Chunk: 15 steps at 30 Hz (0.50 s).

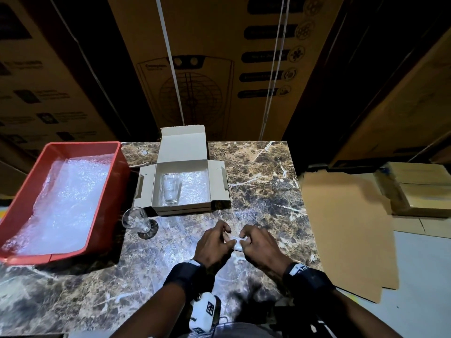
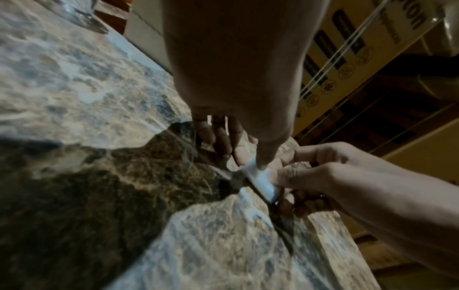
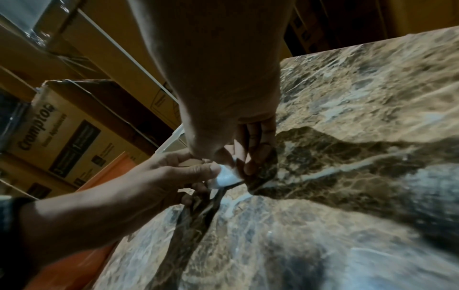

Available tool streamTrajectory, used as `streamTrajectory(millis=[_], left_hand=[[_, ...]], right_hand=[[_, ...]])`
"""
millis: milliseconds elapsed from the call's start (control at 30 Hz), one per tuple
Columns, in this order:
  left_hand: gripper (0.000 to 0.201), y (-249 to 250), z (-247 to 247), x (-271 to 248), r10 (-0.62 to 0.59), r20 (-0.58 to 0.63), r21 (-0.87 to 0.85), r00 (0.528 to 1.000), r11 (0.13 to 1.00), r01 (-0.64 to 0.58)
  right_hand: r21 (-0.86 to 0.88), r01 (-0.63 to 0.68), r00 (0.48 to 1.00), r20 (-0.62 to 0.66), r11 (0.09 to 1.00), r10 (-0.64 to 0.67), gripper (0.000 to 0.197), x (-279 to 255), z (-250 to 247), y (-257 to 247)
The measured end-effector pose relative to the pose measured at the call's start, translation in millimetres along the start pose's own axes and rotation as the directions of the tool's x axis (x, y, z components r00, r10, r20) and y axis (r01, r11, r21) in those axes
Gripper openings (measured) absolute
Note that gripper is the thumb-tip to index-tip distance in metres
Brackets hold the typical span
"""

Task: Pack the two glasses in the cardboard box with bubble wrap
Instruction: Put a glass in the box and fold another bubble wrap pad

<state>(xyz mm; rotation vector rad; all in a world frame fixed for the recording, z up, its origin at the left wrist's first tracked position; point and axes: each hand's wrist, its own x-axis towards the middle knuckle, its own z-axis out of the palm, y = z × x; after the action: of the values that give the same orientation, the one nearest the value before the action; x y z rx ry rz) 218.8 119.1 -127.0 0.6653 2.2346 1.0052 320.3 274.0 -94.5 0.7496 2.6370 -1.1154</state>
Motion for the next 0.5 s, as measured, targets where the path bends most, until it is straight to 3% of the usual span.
streamTrajectory(millis=[100,267,367,500], left_hand=[[0.025,5.2,-4.3,3.1,0.038,0.010,0.044,0.999,0.998,-0.039],[0.007,-0.5,-4.9,8.0,0.120,0.067,0.071,0.991,0.990,-0.125],[0.017,-5.8,-8.9,7.7,0.188,0.101,0.133,0.977,0.971,-0.200],[0.034,-2.9,-18.0,4.7,0.265,0.167,0.344,0.950,0.887,-0.308]], right_hand=[[-0.164,-0.033,0.999,-0.017,0.986,0.031,0.010,12.6,9.0,-0.9],[-0.291,0.113,0.987,-0.075,0.950,-0.141,0.006,16.1,3.7,3.4],[-0.262,0.211,0.974,-0.019,0.942,-0.224,0.010,15.8,2.7,11.0],[-0.241,0.267,0.961,-0.002,0.933,-0.275,0.030,16.7,2.1,19.2]])
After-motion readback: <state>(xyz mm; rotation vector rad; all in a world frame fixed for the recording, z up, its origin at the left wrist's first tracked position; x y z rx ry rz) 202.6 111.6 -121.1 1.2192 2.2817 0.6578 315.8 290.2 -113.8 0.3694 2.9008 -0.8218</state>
